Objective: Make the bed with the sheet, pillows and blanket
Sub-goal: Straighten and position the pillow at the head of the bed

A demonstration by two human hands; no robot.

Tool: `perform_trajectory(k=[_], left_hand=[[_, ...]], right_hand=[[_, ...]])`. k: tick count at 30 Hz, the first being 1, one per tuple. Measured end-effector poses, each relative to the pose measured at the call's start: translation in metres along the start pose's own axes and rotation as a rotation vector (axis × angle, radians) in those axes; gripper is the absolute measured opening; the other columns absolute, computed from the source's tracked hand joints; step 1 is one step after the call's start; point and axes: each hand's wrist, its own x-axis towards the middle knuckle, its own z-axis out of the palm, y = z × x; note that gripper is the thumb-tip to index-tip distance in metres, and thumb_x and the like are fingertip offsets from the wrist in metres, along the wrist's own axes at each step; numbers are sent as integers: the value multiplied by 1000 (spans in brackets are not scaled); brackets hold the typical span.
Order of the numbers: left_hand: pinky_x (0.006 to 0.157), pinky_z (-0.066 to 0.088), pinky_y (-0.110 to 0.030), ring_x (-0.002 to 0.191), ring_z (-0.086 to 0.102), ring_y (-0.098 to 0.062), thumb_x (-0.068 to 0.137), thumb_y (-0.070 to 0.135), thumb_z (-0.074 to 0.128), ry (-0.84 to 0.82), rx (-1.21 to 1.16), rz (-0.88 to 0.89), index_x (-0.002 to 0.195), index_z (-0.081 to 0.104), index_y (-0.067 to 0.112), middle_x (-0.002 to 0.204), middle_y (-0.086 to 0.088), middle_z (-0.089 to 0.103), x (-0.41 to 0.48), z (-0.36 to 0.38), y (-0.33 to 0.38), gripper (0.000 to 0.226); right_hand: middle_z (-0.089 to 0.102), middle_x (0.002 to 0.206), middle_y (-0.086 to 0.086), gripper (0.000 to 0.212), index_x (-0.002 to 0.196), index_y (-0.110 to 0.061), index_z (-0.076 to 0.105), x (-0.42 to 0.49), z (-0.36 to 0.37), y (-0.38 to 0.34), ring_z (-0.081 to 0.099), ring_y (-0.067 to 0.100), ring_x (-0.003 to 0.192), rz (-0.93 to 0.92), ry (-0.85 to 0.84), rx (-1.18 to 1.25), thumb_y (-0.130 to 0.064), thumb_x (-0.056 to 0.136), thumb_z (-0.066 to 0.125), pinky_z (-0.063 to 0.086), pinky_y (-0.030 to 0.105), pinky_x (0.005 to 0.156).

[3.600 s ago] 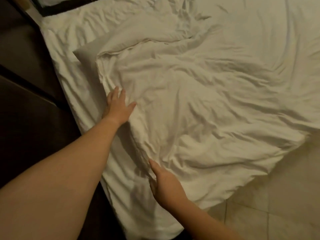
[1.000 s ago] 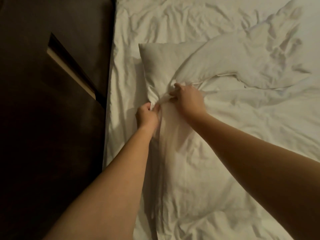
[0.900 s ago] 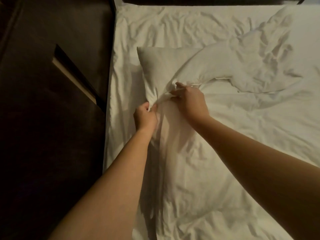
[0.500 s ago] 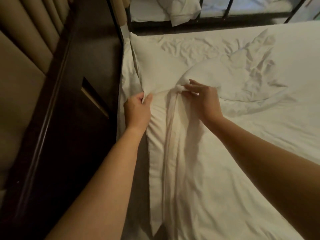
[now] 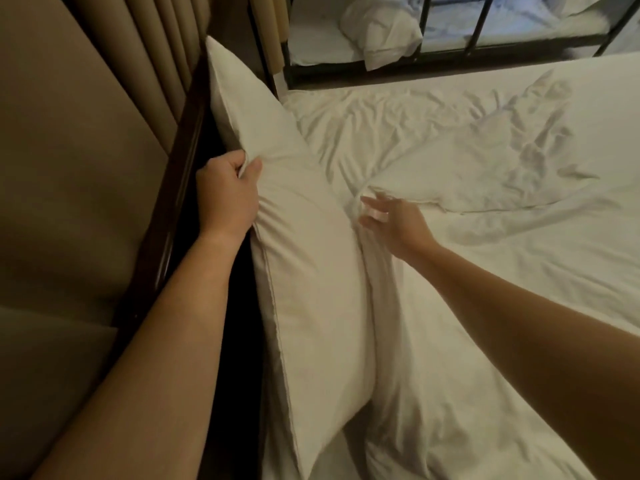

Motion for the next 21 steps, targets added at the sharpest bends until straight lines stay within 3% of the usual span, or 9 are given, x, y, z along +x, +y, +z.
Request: perform_trajectory(k=[3,7,9,11,13,16,18,20,21], left_hand=[[54,23,-35,60,31,-14,97,32,61,-21,-10,59,68,43,-3,62,-23,43,2,-17,7,49],[54,35,-50,62,31,-20,96,40,61,-12,-13,90,69,42,0,67,-27,45,11,-44,19,51],[54,32,-46,63,30,-18,96,39,62,-26,-37,91,69,40,2,66,-25,41,11,-59,28,50],[56,27,-36,61,28,-14,97,33,63,-46,-81,90,66,37,6,60,-11,34,9,-75,39,49],[55,25,-32,58,26,-9,99,25,65,-56,-120,91,63,34,13,55,8,32,5,-91,52,49],[55,26,-31,58,28,-7,99,21,67,-43,-185,101,62,36,13,56,10,33,-3,-116,73,49],[57,27,-30,62,31,-7,100,19,67,-39,-245,99,63,39,9,58,1,36,-6,-132,83,48],[62,30,-32,67,36,-14,99,26,68,-34,-315,95,68,44,-3,64,-24,42,-7,-146,88,48],[64,32,-33,70,38,-17,98,31,68,-33,-359,87,72,46,-7,67,-28,47,-5,-152,87,51]], right_hand=[[44,158,1,63,151,-32,48,-16,18,-17,38,20,148,19,-117,33,-59,95,60,28,34,119],[41,160,1,83,160,-32,29,-36,30,-49,38,21,148,81,-189,264,-74,91,49,29,33,116],[35,163,0,92,162,-33,22,-43,34,-66,34,21,150,129,-188,413,-80,88,49,27,35,117],[29,166,-4,99,162,-34,17,-48,36,-81,31,20,151,212,-162,596,-83,83,52,27,37,120],[24,167,-9,109,162,-37,14,-53,38,-91,27,21,153,306,-145,765,-89,75,56,27,48,122],[18,167,-15,121,161,-40,15,-61,37,-99,24,23,153,433,-152,998,-95,63,60,27,56,121],[23,165,-16,126,160,-40,22,-64,35,-98,25,18,153,460,-115,1058,-98,55,62,24,52,124],[30,162,-17,120,158,-39,29,-65,32,-95,27,14,152,408,-53,1030,-97,58,61,21,47,125],[34,160,-17,115,157,-39,31,-69,27,-100,29,14,150,403,-35,1011,-96,62,61,21,46,124]])
